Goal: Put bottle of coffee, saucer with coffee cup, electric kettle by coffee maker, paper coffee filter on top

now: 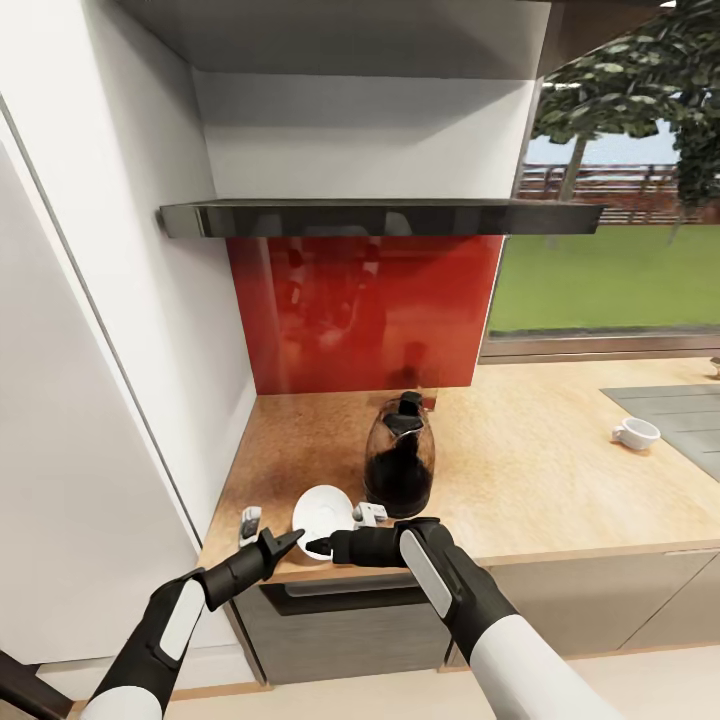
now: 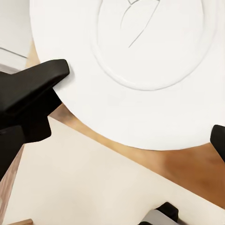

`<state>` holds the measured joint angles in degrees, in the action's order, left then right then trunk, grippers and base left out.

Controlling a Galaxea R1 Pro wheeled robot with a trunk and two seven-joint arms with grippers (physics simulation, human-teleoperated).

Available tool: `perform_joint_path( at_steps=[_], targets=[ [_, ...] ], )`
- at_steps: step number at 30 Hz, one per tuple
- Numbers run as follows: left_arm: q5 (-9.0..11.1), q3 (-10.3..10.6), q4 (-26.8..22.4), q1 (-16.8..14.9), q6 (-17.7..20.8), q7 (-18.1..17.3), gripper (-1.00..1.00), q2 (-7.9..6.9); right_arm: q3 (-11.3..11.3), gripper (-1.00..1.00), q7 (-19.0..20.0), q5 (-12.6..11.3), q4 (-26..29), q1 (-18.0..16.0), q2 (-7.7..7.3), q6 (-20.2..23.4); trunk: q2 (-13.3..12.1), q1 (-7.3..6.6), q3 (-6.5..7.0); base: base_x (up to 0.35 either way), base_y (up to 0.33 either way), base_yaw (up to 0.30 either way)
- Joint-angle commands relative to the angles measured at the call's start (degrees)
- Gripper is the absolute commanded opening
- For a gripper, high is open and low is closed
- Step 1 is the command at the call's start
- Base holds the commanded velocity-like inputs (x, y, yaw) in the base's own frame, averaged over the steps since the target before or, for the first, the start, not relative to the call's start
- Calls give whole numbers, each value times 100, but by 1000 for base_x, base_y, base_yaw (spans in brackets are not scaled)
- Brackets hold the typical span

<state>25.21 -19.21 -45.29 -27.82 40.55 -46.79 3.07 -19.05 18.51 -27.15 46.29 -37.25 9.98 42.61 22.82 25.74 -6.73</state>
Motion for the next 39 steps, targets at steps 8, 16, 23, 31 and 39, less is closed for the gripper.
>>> perform_joint_path(
  at_steps=[8,16,23,31,39],
  targets=[
    [-43,-3,5,-4,49,-23,-100,10,-2,100,12,-15,3,-1,1,28,10,4,-14,0,0,0],
    [-42,-3,6,-4,49,-23,-100,10,-2,100,12,-18,3,-1,1,27,10,4,-14,0,0,0],
    [-42,-3,11,0,49,-23,-100,4,27,100,19,-25,69,-1,1,28,10,4,-14,0,0,0],
    [-42,-3,12,4,49,-23,-100,-35,33,100,21,-29,396,-1,1,28,10,4,-14,0,0,0],
    [-42,-26,5,11,46,-23,-100,-60,35,100,21,-34,499,-1,1,28,10,4,-14,0,0,0]
  ],
)
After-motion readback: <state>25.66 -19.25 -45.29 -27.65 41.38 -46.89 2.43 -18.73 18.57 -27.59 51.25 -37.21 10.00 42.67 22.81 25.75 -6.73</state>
